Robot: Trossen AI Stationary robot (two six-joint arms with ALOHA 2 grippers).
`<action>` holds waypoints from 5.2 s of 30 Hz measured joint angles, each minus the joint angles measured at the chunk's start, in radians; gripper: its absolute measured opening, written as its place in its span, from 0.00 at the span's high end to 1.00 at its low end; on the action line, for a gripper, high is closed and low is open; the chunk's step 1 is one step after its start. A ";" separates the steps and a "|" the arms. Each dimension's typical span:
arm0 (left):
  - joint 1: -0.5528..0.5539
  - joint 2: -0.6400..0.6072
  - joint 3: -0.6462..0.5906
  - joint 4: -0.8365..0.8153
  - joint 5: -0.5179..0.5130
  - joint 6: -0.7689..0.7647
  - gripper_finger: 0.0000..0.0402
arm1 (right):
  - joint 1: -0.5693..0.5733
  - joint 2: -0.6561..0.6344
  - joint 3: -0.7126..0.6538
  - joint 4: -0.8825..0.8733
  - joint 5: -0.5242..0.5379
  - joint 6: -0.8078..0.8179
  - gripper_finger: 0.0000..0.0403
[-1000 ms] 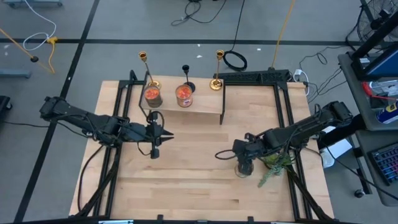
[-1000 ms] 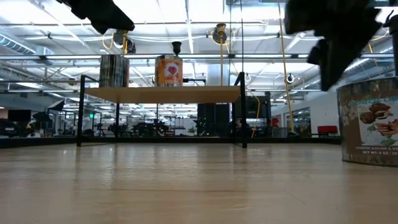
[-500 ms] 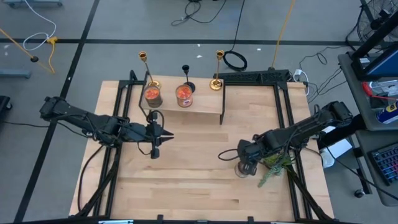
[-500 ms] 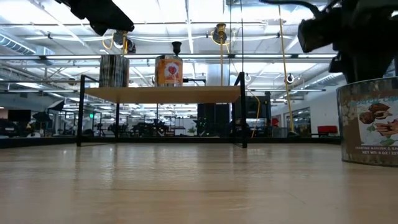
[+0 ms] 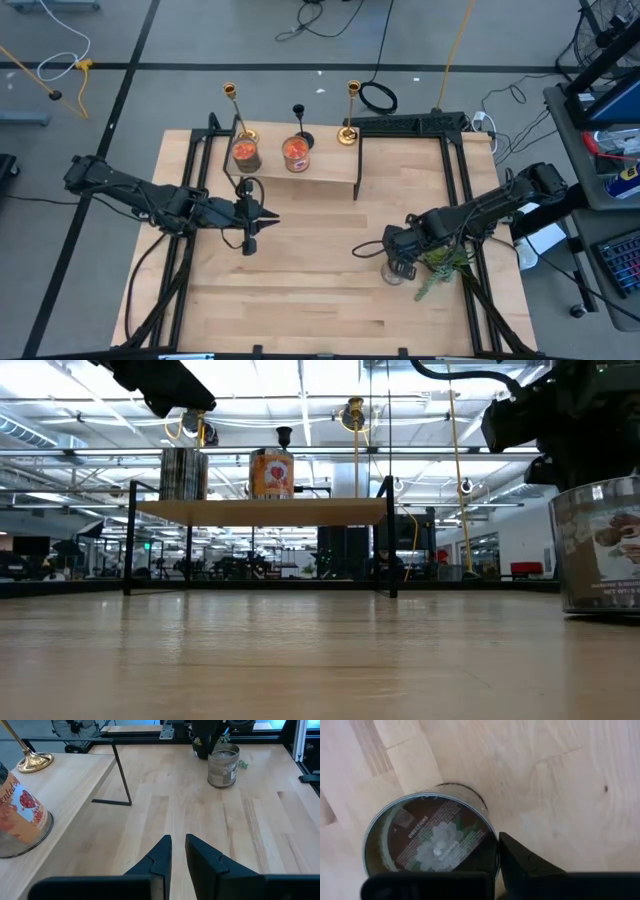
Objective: Pick & Place candle stick holders
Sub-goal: Put the brown scented candle on the shelf aligned with the right golden candle holder, then return to Home Position
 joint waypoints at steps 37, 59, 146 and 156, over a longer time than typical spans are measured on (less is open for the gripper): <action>0.000 0.000 0.001 -0.003 -0.001 0.022 0.85 | -0.619 0.198 0.672 0.080 0.250 -0.599 1.00; 0.000 0.000 0.001 -0.004 -0.001 0.031 0.85 | -0.713 0.209 0.674 0.018 0.174 -0.624 0.95; 0.003 -0.815 -0.676 0.417 -0.061 0.391 0.85 | -0.215 -1.261 -0.829 1.044 0.090 -0.654 0.77; 0.004 -0.815 -0.734 0.469 -0.094 0.443 0.85 | -0.215 -1.262 -0.830 1.037 0.090 -0.676 0.77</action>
